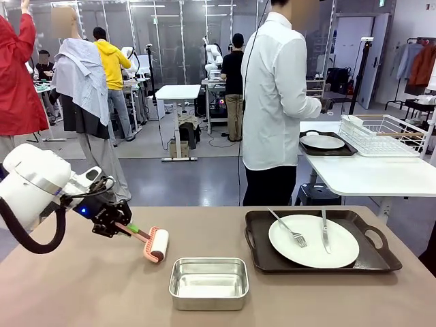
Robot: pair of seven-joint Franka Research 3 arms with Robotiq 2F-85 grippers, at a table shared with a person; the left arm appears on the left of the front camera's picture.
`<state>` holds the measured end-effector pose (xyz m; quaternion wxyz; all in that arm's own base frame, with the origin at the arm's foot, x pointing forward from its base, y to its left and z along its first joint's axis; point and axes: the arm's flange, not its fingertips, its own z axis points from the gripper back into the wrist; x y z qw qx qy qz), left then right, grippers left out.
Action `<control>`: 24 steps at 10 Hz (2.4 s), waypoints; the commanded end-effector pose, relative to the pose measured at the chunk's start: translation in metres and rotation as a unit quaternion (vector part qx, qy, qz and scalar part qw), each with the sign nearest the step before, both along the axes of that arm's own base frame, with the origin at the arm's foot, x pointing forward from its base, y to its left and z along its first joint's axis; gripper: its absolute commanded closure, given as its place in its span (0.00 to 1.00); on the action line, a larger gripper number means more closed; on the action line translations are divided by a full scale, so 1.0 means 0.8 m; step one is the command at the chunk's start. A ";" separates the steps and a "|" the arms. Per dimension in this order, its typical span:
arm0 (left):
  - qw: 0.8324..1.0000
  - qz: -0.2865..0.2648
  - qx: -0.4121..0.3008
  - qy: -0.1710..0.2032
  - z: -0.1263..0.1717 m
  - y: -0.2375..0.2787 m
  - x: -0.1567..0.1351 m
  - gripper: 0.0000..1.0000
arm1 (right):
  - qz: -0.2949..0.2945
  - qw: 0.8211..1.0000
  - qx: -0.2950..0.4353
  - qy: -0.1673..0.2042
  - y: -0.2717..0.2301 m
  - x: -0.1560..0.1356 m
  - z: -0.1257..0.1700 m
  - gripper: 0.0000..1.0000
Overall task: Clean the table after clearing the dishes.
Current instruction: When the left (or right) Handle tray is removed, use the left hand (or right hand) to clean the left (or right) side of the table with the Lint Roller.
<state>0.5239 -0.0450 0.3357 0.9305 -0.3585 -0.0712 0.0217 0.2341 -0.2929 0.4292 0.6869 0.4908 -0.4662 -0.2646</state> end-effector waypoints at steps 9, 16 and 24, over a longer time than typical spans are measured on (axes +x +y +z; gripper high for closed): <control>0.986 0.006 0.164 -0.014 0.014 0.183 -0.046 0.78 | -0.003 1.000 0.005 -0.006 0.000 -0.001 0.004 0.00; 0.971 0.000 0.232 -0.065 0.111 0.219 -0.090 0.78 | -0.003 1.000 0.005 -0.006 0.000 -0.001 0.004 0.00; 0.965 -0.022 0.235 -0.114 0.175 0.194 -0.114 0.78 | -0.003 1.000 0.005 -0.006 0.000 -0.001 0.004 0.00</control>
